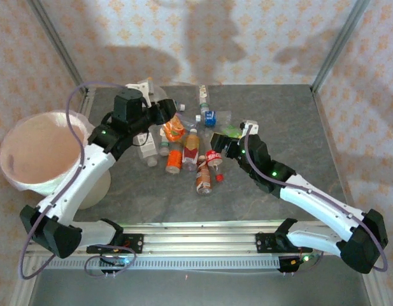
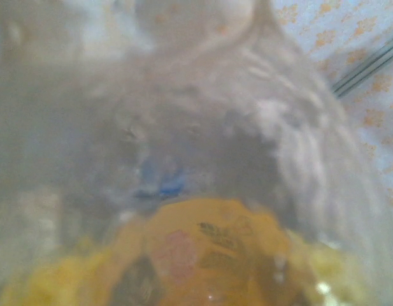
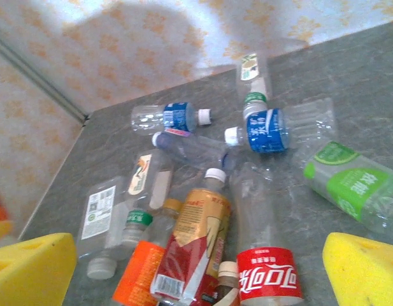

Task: Put the plastic bottles in the bin

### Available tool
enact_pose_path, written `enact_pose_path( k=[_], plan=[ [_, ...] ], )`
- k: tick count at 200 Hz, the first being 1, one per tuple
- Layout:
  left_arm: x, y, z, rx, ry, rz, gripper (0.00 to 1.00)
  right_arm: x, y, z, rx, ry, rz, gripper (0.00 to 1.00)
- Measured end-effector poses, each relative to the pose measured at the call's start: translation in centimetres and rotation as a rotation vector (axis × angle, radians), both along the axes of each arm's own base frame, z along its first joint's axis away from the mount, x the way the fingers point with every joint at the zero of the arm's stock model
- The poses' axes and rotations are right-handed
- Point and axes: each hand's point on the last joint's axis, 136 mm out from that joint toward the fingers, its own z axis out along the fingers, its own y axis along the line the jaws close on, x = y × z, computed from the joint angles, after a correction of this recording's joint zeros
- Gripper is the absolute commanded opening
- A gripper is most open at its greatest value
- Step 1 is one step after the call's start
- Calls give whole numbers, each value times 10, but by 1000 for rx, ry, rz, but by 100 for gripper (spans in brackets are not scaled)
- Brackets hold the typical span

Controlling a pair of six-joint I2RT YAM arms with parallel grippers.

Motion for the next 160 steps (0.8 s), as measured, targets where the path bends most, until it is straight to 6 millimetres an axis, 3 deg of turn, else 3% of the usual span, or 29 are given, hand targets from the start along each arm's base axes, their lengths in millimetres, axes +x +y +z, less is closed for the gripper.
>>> enact_pose_path(
  k=[69, 124, 160],
  plan=[
    [-47, 66, 72, 143, -120, 175, 56, 5, -12, -10, 12, -10, -85, 99],
    [-107, 178, 134, 396, -243, 617, 54, 7, -15, -7, 16, -24, -102, 99],
    [-144, 241, 125, 592, -197, 903, 54, 9, -13, -8, 20, -25, -106, 99]
  ],
)
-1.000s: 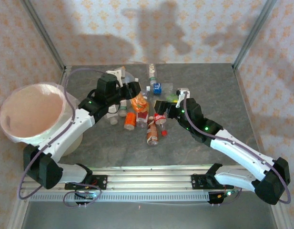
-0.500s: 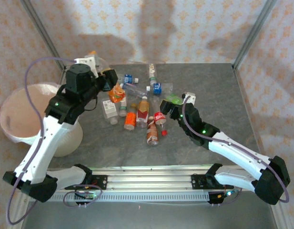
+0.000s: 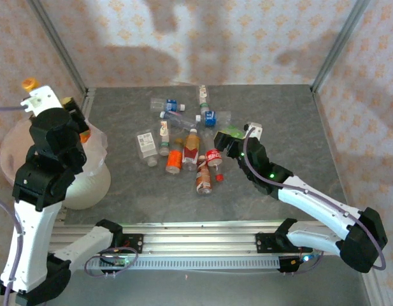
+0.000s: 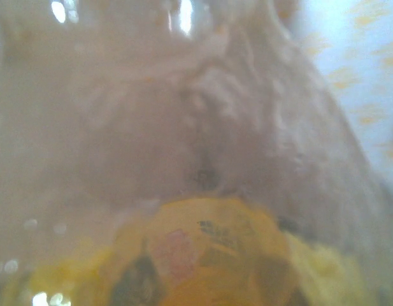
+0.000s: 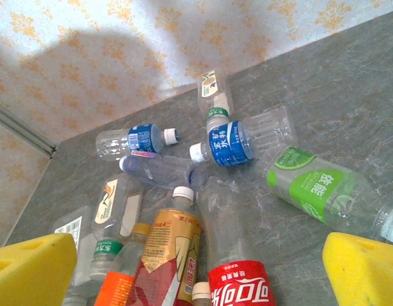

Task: Put the plastic bottles in the bin

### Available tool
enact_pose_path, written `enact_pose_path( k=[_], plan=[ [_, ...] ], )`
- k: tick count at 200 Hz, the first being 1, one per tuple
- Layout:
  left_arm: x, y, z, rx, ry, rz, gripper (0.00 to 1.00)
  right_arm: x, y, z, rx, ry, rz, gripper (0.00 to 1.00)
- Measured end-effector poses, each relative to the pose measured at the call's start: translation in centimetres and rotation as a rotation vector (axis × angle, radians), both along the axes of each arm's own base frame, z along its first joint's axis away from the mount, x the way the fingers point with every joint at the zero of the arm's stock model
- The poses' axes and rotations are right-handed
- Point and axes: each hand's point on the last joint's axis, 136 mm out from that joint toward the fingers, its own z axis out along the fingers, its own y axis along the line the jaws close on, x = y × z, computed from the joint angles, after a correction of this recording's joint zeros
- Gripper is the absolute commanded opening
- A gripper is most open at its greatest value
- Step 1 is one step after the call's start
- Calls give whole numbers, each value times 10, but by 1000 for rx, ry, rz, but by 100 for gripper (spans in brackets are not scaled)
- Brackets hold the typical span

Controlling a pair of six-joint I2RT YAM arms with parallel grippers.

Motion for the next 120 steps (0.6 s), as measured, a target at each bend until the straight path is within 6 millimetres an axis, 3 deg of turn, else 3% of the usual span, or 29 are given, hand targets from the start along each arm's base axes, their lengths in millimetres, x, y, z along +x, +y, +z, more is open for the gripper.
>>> enact_pose_path(
  k=[69, 100, 120],
  plan=[
    [-45, 89, -57, 61, 205, 461, 53, 1, 1, -3, -7, 5, 0, 99],
    [-62, 118, -82, 8, 262, 561, 52, 1, 0, -3, -13, 5, 1, 99],
    [-57, 131, -95, -37, 269, 568, 52, 0, 0, -4, -18, 8, 3, 99]
  ],
)
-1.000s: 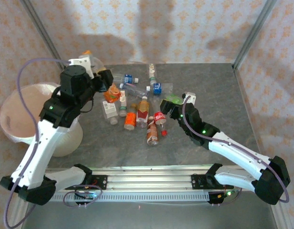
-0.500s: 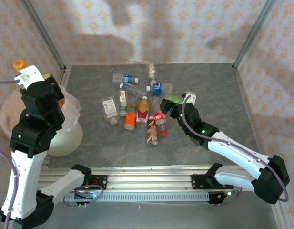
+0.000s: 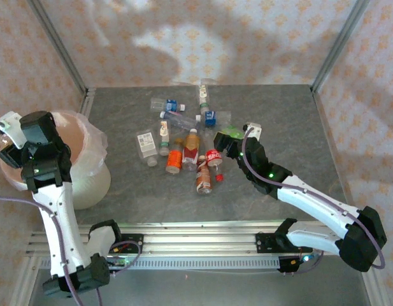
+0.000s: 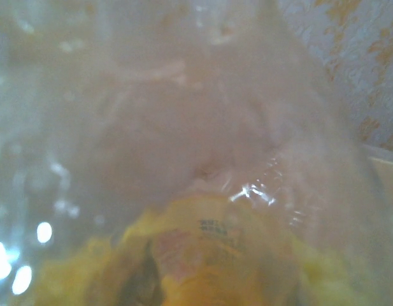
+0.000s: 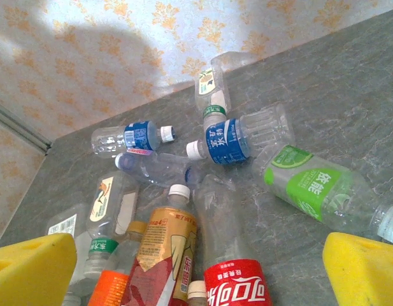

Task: Put the plastic bottles in the bin

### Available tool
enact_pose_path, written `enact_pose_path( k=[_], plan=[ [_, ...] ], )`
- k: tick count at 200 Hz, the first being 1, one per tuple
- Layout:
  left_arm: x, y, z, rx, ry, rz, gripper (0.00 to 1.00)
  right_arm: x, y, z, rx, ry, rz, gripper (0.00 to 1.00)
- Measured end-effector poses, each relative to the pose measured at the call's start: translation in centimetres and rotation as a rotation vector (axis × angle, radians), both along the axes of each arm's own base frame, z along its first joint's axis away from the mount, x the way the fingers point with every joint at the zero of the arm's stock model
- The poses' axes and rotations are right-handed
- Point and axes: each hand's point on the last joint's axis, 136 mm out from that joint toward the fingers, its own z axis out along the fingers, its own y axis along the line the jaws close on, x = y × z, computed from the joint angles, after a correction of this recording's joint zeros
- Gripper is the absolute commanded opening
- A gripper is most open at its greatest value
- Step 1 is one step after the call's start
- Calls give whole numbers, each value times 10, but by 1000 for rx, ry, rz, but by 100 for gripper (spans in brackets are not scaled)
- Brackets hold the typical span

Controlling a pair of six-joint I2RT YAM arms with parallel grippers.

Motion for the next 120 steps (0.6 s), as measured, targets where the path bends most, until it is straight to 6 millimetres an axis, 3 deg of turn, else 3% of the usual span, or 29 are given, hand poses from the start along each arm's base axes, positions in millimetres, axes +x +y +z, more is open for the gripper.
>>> enact_pose_path(
  k=[58, 81, 120],
  plan=[
    [49, 17, -58, -43, -25, -51, 55, 0, 0, 0, 1, 1, -1, 99],
    [54, 25, -75, -50, -41, -32, 58, 0, 0, -1, 2, 2, -1, 99],
    [55, 35, -82, -66, -130, -7, 66, -2, -2, -9, -12, 17, -1, 99]
  ],
)
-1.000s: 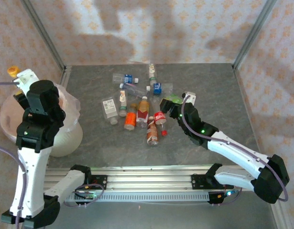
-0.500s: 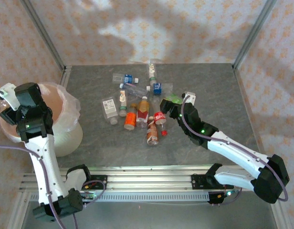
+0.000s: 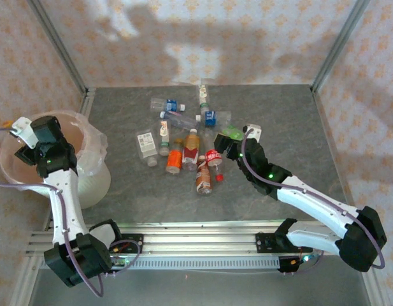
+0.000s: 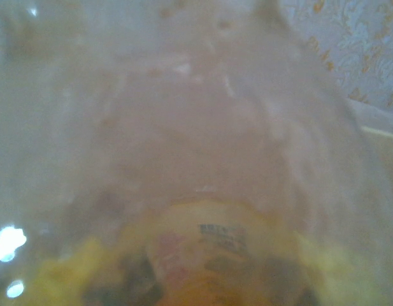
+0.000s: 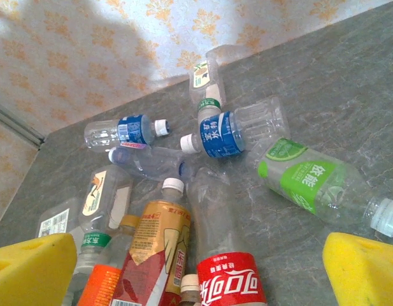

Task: Put the plastic bottles in the bin

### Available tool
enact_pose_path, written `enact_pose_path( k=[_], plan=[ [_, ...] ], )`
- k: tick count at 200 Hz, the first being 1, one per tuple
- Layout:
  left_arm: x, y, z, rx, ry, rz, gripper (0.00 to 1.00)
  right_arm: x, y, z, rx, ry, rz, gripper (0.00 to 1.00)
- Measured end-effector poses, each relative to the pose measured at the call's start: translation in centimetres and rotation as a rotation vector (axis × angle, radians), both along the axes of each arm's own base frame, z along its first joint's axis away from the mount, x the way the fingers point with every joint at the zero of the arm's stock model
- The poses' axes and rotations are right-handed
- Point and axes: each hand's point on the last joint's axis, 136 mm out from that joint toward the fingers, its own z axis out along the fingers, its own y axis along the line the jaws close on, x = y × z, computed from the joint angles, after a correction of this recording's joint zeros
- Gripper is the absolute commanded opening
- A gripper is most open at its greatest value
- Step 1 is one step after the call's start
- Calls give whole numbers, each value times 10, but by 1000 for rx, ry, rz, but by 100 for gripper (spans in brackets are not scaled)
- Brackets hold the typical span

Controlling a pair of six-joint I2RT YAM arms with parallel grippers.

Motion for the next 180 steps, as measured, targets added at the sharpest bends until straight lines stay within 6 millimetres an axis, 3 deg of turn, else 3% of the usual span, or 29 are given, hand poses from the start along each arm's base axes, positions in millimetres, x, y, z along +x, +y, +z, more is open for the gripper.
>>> enact_pose_path(
  k=[56, 85, 180],
  plan=[
    [23, -5, -8, -65, -113, -72, 72, 0, -1, -2, -3, 3, -1, 99],
    [30, -4, -17, -96, -120, -76, 82, 0, -1, -3, -4, 4, -1, 99],
    [38, -3, -38, -163, -88, -67, 81, 0, -1, -3, -5, 5, -1, 99]
  ],
)
